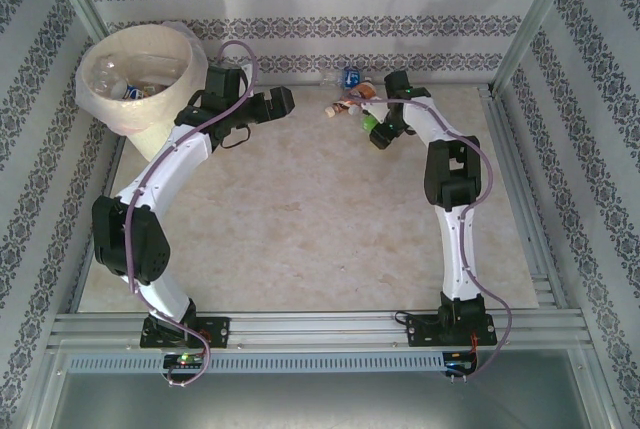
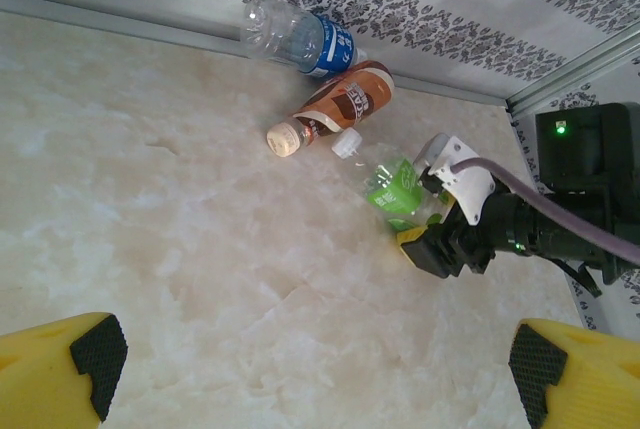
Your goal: Put the plastic bottles in the bin
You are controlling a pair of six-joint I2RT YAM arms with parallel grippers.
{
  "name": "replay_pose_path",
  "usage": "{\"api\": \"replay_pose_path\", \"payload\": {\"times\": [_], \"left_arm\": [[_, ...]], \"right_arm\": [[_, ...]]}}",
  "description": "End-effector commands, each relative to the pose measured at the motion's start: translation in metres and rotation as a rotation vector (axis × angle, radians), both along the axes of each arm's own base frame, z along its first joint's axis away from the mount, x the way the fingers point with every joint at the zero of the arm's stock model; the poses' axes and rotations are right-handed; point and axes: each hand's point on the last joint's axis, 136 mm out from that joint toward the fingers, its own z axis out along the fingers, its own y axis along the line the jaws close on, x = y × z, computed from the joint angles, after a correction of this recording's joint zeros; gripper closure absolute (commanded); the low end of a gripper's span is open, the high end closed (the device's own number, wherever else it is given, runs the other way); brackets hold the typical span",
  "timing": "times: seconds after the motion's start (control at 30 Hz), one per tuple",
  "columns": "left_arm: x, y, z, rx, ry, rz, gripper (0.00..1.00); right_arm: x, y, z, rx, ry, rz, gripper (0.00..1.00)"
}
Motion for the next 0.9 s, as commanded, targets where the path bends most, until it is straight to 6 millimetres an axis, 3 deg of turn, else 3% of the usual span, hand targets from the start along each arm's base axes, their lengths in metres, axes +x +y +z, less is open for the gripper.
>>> {"api": "replay_pose_path", "payload": {"times": [0.0, 0.3, 0.47, 0.67, 0.87], "left_arm": [[-0.001, 0.0, 0.013, 0.004, -0.054, 0.0, 0.0], [-0.001, -0.013, 0.001, -0.05, -0.029, -0.056, 0.0], [-0.001, -0.025, -0.005, -0.124, -0.032, -0.095, 0.0], [-0.003, -0.038, -0.016, -0.172, 0.008, -0.154, 0.0], [-0.005, -0.05, -0.026, -0.249, 0.048, -0.177, 0.0]], "right_arm": [[-0.007, 0.017, 0.012, 0.016, -0.034, 0.027, 0.39], [-0.038, 0.055, 0.053, 0.187, -0.116, -0.041, 0.52], [-0.053, 0.062, 0.073, 0.242, -0.186, -0.169, 0.52], [-0.084, 0.081, 0.098, 0.433, -0.193, -0.237, 0.54], [-0.121, 0.118, 0.116, 0.636, -0.16, -0.21, 0.54]]}}
